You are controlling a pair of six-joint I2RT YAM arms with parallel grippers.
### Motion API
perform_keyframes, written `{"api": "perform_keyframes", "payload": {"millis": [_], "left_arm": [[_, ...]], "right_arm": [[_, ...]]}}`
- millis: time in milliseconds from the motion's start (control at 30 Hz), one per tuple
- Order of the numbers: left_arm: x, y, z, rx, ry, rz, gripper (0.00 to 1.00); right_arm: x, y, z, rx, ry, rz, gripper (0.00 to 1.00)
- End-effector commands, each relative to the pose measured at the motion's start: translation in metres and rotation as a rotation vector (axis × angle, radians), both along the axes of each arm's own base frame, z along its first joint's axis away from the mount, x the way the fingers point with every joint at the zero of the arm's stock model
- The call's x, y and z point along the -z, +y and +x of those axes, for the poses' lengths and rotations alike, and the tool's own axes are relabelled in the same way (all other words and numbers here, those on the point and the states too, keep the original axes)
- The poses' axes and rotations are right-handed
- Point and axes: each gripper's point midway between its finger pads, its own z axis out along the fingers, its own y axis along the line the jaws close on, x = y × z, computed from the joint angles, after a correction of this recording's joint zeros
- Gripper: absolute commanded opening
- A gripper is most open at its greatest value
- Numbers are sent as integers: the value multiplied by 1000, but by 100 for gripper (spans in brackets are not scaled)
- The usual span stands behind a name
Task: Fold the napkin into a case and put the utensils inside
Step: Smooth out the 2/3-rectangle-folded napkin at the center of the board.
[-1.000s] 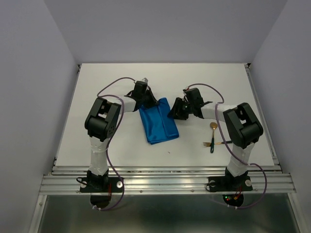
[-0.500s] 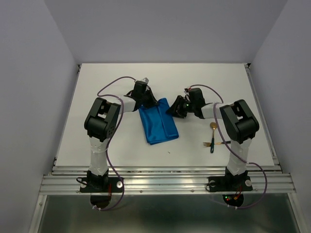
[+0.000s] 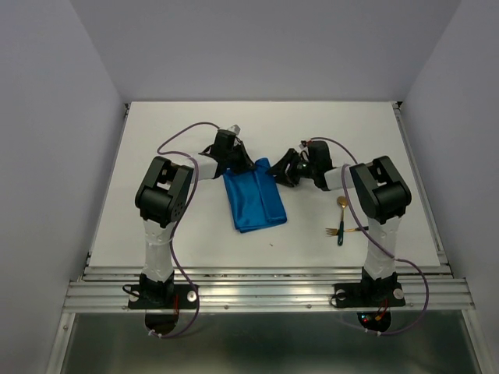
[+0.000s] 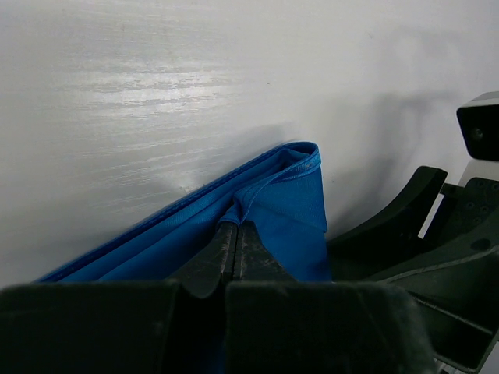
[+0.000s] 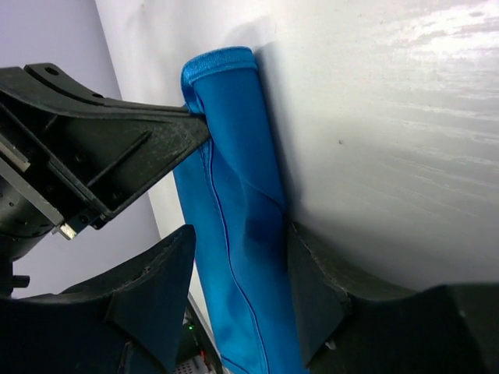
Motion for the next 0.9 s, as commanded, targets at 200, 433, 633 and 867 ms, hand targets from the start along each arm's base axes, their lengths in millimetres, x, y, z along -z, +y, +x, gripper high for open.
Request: {"api": "perform_keyframes", "payload": {"millis": [200,433,633,867], "left_arm": [[-36,3,5,52,-79,-47,0],[-37,0,0,91,-81,-79,0],[-35,0,0,100,-77,-76,0],[-31,0,0,97,-69,-74,0]], "right_arm": [[17,-28,39,113,-29,-201,57],[23,-26,47,69,-11,-212,56],[38,-12,38,-23,32,-147,56],[43,-8,35,-49,42,-130,47]]}}
